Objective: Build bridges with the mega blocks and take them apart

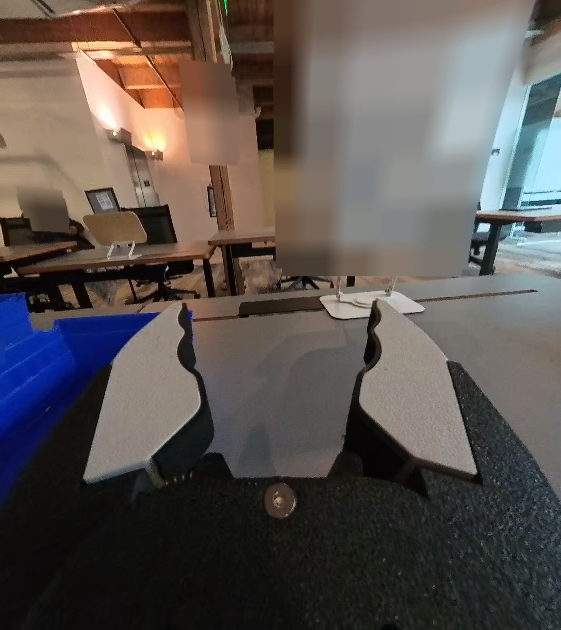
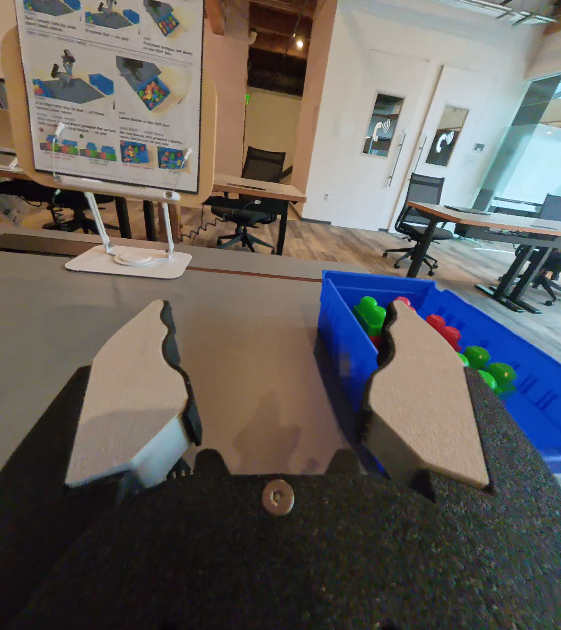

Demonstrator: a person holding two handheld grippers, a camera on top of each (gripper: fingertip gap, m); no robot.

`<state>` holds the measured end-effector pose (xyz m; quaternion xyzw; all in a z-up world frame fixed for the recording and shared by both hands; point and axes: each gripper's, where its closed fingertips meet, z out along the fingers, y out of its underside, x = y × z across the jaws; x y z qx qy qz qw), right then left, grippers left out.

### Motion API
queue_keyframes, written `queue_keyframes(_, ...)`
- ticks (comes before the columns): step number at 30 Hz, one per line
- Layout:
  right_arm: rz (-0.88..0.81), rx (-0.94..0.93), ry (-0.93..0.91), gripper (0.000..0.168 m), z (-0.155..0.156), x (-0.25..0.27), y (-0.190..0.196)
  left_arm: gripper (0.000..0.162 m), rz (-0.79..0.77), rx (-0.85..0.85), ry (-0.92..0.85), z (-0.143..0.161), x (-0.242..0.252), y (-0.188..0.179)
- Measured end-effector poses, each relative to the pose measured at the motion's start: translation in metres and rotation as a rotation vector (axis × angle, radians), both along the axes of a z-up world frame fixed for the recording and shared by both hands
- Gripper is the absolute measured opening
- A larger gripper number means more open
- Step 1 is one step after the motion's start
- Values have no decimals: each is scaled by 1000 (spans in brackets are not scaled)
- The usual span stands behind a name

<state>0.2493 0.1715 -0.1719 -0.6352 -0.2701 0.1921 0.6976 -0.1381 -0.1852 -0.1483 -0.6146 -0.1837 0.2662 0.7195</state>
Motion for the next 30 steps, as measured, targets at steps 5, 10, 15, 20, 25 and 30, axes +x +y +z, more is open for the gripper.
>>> queue_keyframes(5,-34,15,-26,113,-15,13,-2,101,-20,30,10,-10,10,-13)
queue_keyframes(10,-36,13,-70,112,-20,10,1,100,-13,18,-17,-23,12,-28)
queue_keyframes(15,-49,-14,-201,108,-26,15,6,100,-8,1,-24,-22,9,-32)
queue_keyframes(20,-39,-147,-457,107,-48,24,24,99,6,-36,-33,-26,5,-35)
queue_keyframes(25,-24,-237,-647,99,-53,27,60,97,-7,-90,-54,-27,1,-35)
queue_keyframes(30,-14,-414,-827,83,-66,28,106,96,8,-100,-49,-26,0,-39)
